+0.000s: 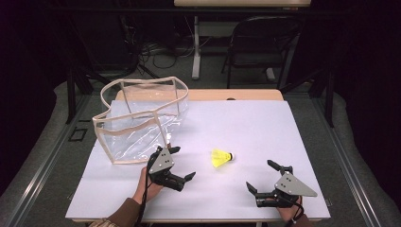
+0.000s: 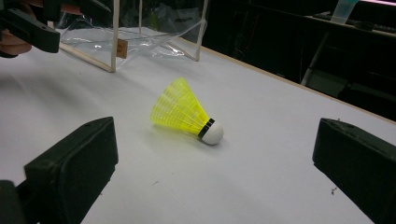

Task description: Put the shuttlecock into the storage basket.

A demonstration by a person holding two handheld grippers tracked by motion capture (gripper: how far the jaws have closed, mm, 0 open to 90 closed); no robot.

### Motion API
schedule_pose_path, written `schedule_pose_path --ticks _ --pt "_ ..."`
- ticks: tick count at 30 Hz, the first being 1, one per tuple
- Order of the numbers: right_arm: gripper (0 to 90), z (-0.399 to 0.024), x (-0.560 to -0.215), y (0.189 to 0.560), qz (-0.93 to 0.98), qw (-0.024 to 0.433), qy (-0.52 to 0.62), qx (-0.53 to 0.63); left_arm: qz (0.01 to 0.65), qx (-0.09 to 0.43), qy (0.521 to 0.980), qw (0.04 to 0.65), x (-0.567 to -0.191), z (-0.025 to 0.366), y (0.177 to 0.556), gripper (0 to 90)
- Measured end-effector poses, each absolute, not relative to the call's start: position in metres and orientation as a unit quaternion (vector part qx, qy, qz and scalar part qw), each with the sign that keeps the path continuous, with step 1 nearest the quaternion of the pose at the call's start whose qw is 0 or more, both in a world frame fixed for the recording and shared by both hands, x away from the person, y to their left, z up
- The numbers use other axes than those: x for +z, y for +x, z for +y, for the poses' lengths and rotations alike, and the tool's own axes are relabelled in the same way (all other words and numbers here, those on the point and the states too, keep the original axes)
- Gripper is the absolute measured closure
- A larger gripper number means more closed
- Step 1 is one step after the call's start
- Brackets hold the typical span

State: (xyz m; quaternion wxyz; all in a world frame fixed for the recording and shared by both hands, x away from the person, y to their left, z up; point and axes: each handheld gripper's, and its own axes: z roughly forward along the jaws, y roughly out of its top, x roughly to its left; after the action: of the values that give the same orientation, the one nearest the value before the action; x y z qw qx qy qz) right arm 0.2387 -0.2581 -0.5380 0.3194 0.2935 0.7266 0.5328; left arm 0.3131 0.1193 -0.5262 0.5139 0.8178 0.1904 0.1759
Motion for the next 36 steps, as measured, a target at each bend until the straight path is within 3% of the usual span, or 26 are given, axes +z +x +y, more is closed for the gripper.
schedule_pose_path --ticks 36 --pt "0.0 -0.258 -0.538 0.239 0.73 0.317 0.295 0.528 0.177 0.145 0.853 0.47 -0.534 0.056 0.328 2.4"
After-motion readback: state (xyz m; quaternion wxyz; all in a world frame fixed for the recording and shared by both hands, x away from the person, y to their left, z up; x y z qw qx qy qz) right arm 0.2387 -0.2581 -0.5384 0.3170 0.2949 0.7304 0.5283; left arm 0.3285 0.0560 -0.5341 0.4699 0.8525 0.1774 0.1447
